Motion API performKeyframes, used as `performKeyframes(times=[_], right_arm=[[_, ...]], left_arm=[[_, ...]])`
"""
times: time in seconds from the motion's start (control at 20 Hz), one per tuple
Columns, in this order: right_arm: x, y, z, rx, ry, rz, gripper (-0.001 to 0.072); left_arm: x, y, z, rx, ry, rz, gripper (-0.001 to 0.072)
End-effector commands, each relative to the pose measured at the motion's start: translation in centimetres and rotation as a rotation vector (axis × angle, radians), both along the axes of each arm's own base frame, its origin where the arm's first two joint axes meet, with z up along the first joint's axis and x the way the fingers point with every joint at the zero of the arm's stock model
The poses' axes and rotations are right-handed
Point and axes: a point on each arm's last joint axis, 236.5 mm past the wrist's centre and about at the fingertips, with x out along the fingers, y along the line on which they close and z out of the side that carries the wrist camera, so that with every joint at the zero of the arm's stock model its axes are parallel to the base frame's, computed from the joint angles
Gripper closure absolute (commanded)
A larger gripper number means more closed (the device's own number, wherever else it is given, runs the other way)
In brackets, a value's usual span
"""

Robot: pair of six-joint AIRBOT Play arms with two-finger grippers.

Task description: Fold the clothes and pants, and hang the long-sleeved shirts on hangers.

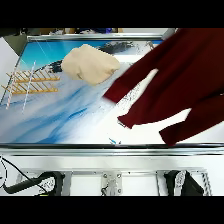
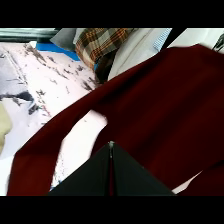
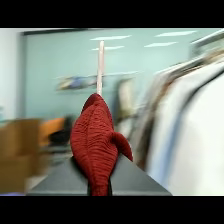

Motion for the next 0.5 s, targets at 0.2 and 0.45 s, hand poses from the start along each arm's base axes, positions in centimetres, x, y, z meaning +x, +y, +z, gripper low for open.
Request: performKeyframes(times=[0.2,0.45], right_arm=[[-10.1,-10.5,2.8,0.024,-0.084,-0.697,0.0689],[-11.6,-12.7,6.3,-0.009,-0.087,-0.828,0.0689]], left_arm=[[-1.1,-2.7,-1.0,0.119,-0.041,-0.038,0.0679],[-0.8,-2.3,-1.2,0.135,-0.050,-0.033,0.0679]])
